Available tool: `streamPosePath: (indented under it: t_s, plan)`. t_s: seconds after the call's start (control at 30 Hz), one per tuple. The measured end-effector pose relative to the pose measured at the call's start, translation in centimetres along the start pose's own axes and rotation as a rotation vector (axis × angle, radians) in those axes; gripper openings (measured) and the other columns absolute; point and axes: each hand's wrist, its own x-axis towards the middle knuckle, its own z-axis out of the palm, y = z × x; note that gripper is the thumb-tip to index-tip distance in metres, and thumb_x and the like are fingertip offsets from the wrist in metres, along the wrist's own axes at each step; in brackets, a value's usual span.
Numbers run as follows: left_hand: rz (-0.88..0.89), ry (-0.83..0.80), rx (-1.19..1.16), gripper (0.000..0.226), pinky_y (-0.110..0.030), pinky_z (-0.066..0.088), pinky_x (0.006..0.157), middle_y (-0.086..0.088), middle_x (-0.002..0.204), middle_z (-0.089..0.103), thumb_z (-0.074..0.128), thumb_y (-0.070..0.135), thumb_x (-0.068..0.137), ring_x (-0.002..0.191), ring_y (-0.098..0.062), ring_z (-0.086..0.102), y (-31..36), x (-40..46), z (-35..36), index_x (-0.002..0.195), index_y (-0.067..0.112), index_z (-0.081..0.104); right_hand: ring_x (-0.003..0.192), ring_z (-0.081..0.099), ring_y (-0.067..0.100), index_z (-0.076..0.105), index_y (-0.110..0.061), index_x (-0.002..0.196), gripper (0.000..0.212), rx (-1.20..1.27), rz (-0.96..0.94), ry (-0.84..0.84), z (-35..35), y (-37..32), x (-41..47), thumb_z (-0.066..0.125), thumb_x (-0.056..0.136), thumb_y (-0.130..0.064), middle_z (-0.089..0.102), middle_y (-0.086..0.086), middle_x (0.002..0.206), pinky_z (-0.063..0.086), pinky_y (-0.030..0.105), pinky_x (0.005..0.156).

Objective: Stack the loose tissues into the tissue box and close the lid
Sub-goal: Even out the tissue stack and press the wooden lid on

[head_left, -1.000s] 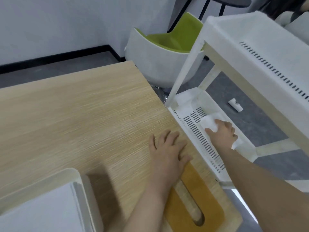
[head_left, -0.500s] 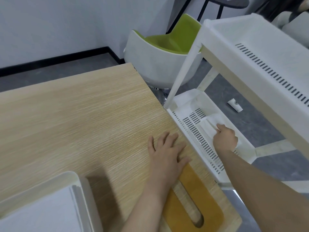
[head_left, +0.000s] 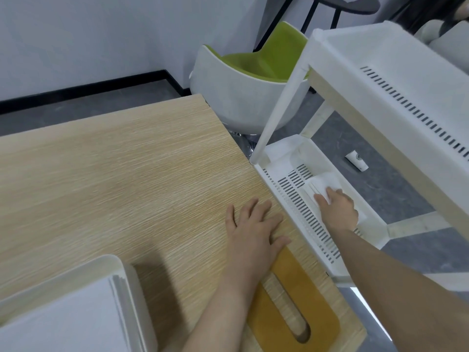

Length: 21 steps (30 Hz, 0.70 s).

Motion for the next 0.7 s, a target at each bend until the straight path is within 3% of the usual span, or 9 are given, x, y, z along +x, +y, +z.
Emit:
streamPosePath:
  t_s: [0.3, 0.43, 0.57, 0.7]
  plan:
    - [-0.003, 0.000, -0.009, 0.047, -0.047, -0.018, 0.113, 0.013, 0.152, 0.038, 0.059, 0.055, 0.089, 0.148, -0.015, 0.015, -0.1, 0.1, 0.1, 0.132, 0.038, 0.058, 0.133, 0.041, 0.028, 0.053, -0.013, 0.137, 0.039, 0.135, 0.055, 0.008, -0.6, -0.6, -0.5, 0.043, 0.102, -0.027, 0.047, 0.010, 0.145, 0.040, 0.042, 0.097]
    - [0.007, 0.004, -0.018, 0.046, -0.046, -0.019, 0.112, 0.011, 0.151, 0.040, 0.061, 0.054, 0.088, 0.148, -0.017, 0.017, -0.1, 0.2, 0.2, 0.131, 0.037, 0.059, 0.122, 0.051, 0.032, 0.053, -0.010, 0.136, 0.038, 0.150, 0.092, 0.031, -0.7, -0.6, -0.4, 0.042, 0.100, -0.009, 0.056, 0.011, 0.135, 0.044, 0.040, 0.090]
    - [0.014, 0.012, -0.015, 0.045, -0.044, -0.020, 0.111, 0.010, 0.150, 0.043, 0.061, 0.053, 0.088, 0.147, -0.018, 0.020, -0.2, 0.1, 0.3, 0.130, 0.036, 0.061, 0.113, 0.052, 0.037, 0.051, -0.007, 0.136, 0.050, 0.056, 0.065, 0.015, -0.7, -0.7, -0.3, 0.039, 0.091, 0.010, 0.057, 0.018, 0.126, 0.046, 0.040, 0.077]
    - [0.001, -0.011, -0.016, 0.044, -0.044, -0.020, 0.112, 0.010, 0.150, 0.042, 0.060, 0.052, 0.089, 0.147, -0.018, 0.019, -0.3, 0.2, 0.2, 0.130, 0.036, 0.060, 0.100, 0.055, 0.039, 0.055, -0.005, 0.131, 0.052, 0.008, 0.044, 0.144, -1.2, -1.1, -0.4, 0.041, 0.085, 0.014, 0.060, 0.022, 0.109, 0.044, 0.043, 0.080]
